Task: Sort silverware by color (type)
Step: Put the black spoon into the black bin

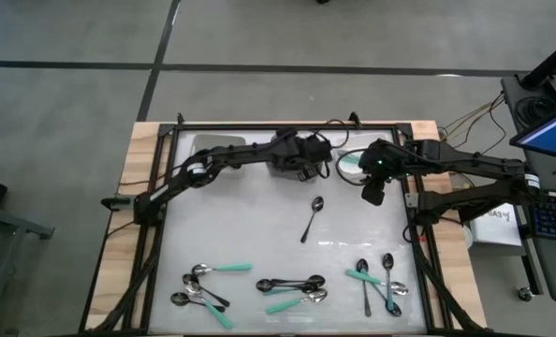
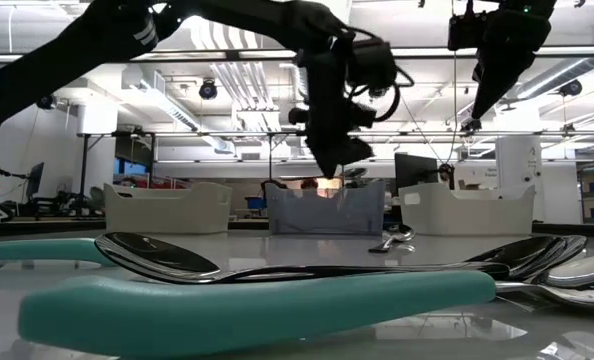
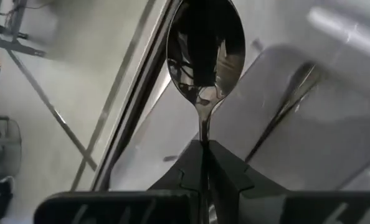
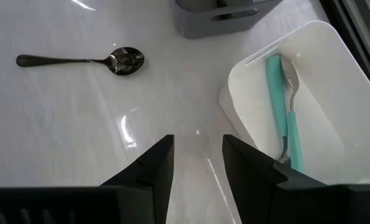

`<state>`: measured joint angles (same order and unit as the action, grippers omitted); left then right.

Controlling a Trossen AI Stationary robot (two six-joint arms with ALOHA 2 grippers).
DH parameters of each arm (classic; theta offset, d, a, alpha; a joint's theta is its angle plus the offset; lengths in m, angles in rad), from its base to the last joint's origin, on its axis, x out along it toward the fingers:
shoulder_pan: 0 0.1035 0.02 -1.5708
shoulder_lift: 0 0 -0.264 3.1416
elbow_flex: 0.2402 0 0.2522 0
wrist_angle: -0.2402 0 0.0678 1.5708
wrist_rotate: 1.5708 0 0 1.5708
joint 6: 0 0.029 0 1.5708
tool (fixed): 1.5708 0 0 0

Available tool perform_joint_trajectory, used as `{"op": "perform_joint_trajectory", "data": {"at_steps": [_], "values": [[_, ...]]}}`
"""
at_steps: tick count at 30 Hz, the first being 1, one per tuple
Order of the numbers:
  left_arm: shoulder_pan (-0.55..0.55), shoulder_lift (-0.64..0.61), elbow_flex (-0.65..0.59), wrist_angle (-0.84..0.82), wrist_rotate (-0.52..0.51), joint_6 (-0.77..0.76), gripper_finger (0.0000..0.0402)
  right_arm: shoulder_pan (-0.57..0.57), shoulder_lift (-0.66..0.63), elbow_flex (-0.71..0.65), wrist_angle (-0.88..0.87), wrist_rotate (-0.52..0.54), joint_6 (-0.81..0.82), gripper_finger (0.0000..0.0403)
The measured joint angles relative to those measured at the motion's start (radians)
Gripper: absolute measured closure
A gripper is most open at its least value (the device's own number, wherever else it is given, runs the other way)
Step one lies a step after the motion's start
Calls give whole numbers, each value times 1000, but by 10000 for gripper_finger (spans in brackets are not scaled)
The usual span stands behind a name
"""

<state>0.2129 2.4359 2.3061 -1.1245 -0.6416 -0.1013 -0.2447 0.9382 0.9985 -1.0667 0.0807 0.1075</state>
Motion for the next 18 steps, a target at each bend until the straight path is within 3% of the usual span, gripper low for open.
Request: {"op": "perform_joint_trajectory", "data": {"at_steps": [7,18], "values": [[14,0,-55,-27,46,193,402,0,0,0,-2,0,14,275],[23,0,-82,-32,60,209,376,0,0,0,3,1,25,275]]}}
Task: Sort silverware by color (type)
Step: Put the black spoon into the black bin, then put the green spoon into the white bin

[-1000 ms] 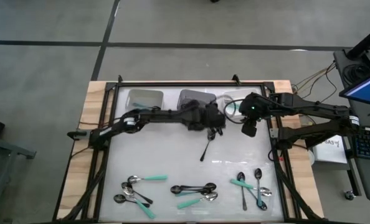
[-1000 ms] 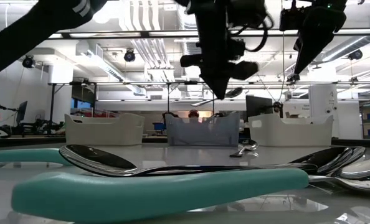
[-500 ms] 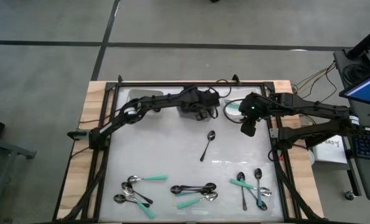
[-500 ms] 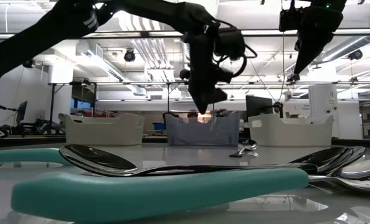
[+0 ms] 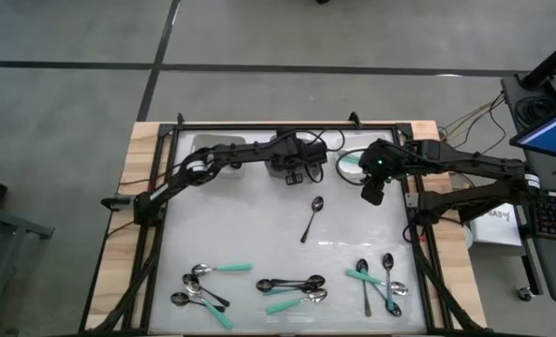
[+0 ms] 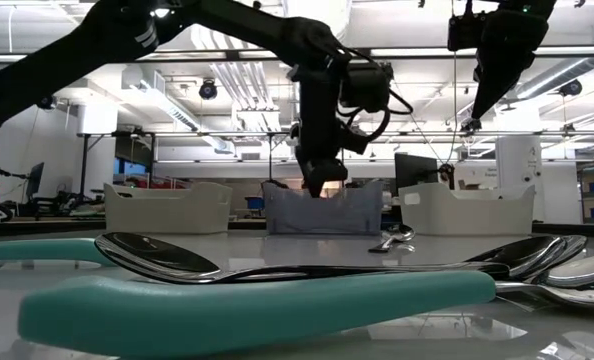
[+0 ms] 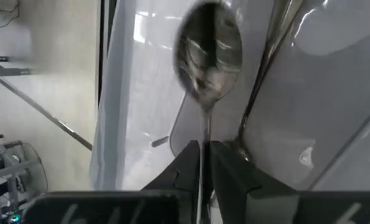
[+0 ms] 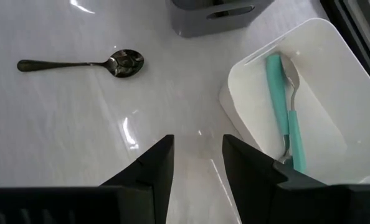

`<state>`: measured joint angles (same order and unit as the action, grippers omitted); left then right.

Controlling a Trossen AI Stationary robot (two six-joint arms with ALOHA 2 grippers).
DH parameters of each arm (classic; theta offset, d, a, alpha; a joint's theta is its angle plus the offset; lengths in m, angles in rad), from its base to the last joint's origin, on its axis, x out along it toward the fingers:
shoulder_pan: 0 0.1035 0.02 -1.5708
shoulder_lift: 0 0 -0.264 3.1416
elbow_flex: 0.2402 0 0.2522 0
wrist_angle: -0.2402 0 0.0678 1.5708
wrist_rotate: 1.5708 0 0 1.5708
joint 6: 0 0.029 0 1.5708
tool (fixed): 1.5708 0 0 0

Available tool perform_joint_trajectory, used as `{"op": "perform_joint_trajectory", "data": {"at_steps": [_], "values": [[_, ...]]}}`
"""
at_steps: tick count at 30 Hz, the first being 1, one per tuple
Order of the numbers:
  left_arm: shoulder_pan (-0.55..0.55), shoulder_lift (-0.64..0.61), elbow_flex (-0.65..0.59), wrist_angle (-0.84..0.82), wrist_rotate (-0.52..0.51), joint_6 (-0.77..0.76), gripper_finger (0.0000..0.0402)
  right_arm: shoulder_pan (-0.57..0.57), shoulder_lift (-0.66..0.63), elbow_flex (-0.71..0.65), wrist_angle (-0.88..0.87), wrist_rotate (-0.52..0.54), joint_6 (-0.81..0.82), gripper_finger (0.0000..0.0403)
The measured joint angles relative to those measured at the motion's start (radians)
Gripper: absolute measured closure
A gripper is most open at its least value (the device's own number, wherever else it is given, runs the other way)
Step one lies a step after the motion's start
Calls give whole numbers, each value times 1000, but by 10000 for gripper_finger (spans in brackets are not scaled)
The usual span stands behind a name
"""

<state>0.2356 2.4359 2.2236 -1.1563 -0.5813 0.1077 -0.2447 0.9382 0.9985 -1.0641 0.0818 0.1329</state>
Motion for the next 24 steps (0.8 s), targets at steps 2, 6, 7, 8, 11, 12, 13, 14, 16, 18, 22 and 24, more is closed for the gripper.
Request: {"op": "perform_joint_trajectory", "data": {"at_steps": [2,6,7,8,11,12,13,14,16,18,22,24], "values": [[0,0,8,1,0,8,369,0,0,0,1,3,-1,275],[0,0,35,-5,-1,19,350,0,0,0,3,44,-2,275],[0,0,42,-5,-1,19,345,0,0,0,3,56,-3,275],[0,0,52,-10,-1,18,340,0,0,0,3,64,-3,275],[-7,0,93,-40,2,4,328,0,0,0,-2,76,-3,275],[-12,0,109,-44,13,-3,325,0,0,0,-3,76,-3,275],[-19,0,127,-53,39,-12,322,0,0,0,-3,76,-3,275],[-27,-2,134,-59,79,-25,321,0,0,0,-5,76,-3,275],[-48,-26,121,-68,187,-50,320,0,0,0,-11,76,-3,275],[-75,-42,120,-96,302,-70,320,0,0,0,-20,76,-3,275],[-148,-61,120,-158,364,-74,319,0,0,-9,-23,76,-14,275],[-183,-68,120,-196,365,-93,319,0,0,-18,-21,76,-16,275]]}}
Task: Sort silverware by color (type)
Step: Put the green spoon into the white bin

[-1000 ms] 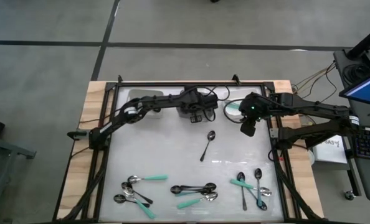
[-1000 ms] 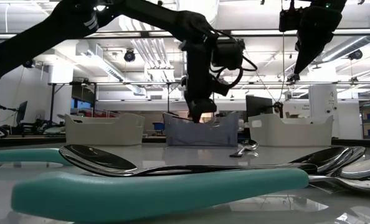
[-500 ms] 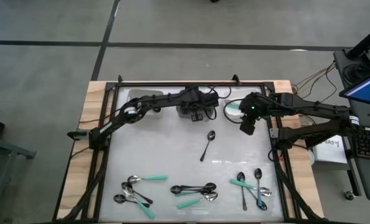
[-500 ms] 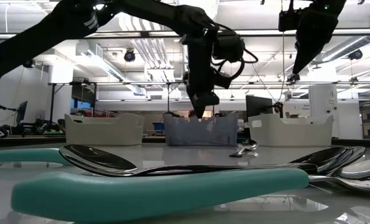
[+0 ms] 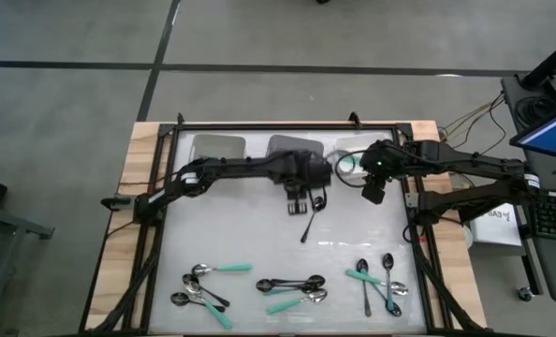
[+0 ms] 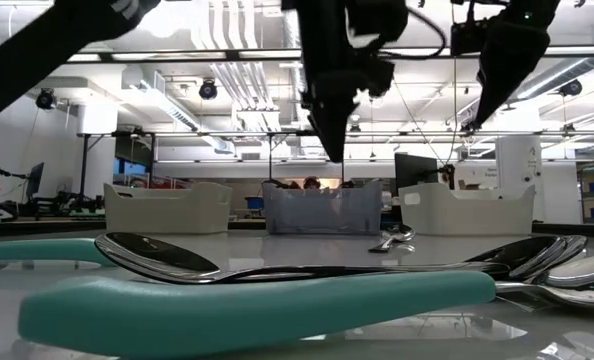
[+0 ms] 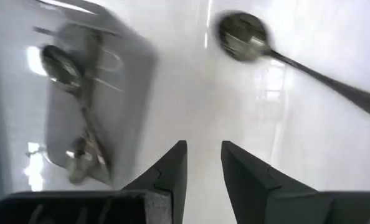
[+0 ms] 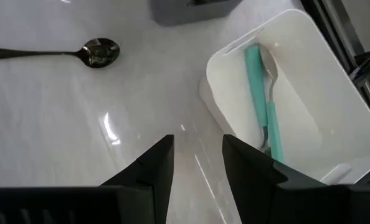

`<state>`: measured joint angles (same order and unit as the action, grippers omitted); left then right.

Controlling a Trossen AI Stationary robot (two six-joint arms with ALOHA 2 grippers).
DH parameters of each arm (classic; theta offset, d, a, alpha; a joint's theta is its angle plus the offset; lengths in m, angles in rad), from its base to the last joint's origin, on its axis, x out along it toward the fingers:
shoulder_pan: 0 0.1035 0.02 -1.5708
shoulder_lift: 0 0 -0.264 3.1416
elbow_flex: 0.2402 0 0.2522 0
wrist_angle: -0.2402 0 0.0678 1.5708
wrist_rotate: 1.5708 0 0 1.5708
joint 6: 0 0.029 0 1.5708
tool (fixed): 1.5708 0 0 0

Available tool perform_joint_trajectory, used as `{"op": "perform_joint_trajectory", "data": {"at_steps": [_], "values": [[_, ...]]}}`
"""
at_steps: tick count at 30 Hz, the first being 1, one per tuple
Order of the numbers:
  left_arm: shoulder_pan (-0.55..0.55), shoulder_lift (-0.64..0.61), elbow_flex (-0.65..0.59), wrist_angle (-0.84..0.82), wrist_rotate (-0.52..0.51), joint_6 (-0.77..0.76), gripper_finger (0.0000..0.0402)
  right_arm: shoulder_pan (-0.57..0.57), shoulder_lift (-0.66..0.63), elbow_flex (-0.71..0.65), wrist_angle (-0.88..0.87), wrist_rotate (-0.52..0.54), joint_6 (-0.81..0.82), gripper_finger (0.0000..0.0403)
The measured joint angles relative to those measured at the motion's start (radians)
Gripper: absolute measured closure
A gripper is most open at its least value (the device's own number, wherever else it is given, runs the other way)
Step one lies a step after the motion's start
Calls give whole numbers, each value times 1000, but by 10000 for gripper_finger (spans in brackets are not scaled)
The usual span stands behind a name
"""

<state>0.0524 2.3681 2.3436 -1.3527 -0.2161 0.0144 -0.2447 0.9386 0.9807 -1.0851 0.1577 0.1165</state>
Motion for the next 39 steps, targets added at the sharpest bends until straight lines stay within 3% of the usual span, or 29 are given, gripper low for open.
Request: {"op": "perform_joint_trajectory", "data": {"at_steps": [7,14,23,26,31,39], "values": [[-128,-9,-1,-217,4,-155,319,0,0,-70,6,1,-23,275],[-245,-24,-10,-219,247,-267,319,0,0,-166,48,0,-29,275],[-356,-28,-12,-219,258,-498,319,0,0,-214,73,-1,-27,275],[-362,-51,-48,-217,244,-509,319,0,0,-214,104,-2,15,275],[-399,-195,-308,-141,180,-576,319,0,-1,-214,103,-7,95,275],[-498,-483,-875,395,228,-816,319,0,-2,-209,107,-35,185,275]]}}
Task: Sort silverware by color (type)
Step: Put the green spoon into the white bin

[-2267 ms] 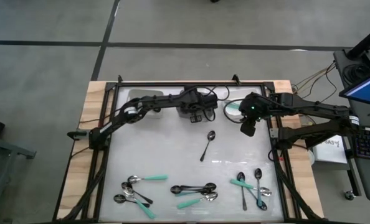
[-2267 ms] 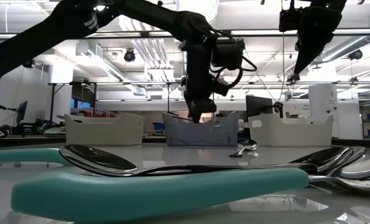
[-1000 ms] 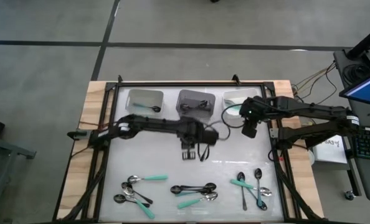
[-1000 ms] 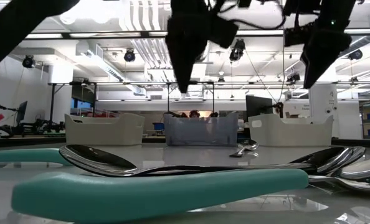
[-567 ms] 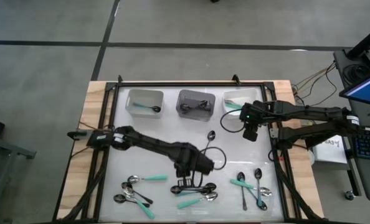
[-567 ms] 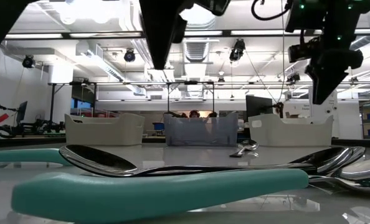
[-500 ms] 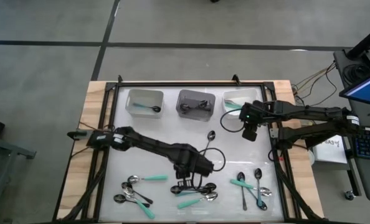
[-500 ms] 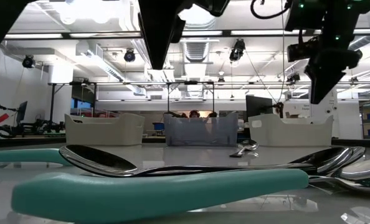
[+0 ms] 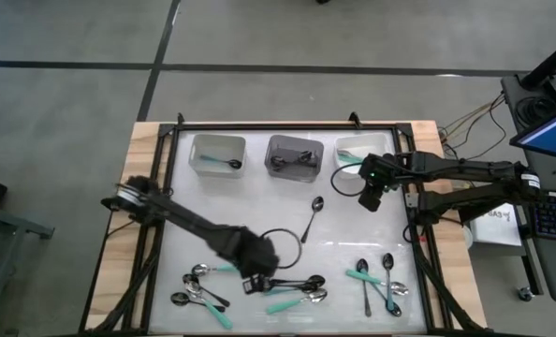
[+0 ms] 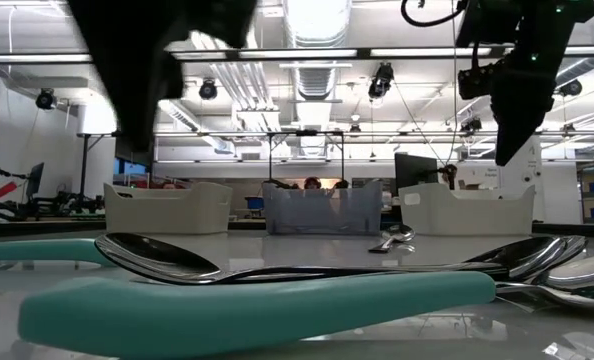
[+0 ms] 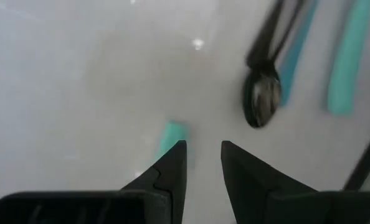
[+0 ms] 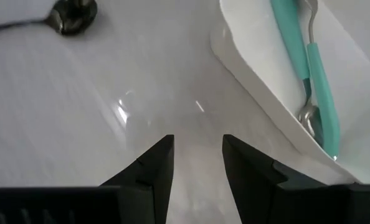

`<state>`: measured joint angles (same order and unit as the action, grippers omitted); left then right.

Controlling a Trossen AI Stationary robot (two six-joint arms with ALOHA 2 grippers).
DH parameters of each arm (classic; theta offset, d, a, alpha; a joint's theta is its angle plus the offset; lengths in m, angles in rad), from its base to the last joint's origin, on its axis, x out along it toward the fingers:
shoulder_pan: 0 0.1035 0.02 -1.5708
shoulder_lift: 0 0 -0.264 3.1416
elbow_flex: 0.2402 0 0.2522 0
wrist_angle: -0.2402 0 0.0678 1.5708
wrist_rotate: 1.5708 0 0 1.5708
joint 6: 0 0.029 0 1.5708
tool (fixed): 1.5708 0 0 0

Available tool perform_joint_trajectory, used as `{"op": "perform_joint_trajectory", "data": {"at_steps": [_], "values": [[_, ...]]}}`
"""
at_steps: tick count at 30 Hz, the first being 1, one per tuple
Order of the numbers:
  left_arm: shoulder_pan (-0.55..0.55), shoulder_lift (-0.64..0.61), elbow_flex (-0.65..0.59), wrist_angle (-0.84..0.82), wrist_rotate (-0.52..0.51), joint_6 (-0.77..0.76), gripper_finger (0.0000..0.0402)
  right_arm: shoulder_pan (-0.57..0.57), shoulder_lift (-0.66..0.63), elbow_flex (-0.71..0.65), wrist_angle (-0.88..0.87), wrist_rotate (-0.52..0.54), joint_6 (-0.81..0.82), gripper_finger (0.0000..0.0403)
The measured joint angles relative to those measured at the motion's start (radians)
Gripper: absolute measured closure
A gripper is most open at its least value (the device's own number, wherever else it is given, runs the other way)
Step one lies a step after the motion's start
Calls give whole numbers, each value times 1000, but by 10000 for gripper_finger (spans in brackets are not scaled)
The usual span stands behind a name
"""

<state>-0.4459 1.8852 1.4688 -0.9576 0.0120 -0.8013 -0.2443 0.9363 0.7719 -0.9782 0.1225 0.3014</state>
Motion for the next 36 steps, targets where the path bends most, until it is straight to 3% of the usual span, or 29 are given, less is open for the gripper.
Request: {"op": "perform_joint_trajectory", "data": {"at_steps": [6,14,19,36], "values": [[-62,-74,-182,136,0,-40,319,0,0,11,28,0,29,275],[-88,-67,-310,188,-17,-58,319,0,1,11,27,0,21,275],[-88,-68,-323,196,-81,-61,319,0,1,11,27,0,15,275],[-88,-59,-251,154,-103,7,319,0,0,11,27,1,12,275]]}}
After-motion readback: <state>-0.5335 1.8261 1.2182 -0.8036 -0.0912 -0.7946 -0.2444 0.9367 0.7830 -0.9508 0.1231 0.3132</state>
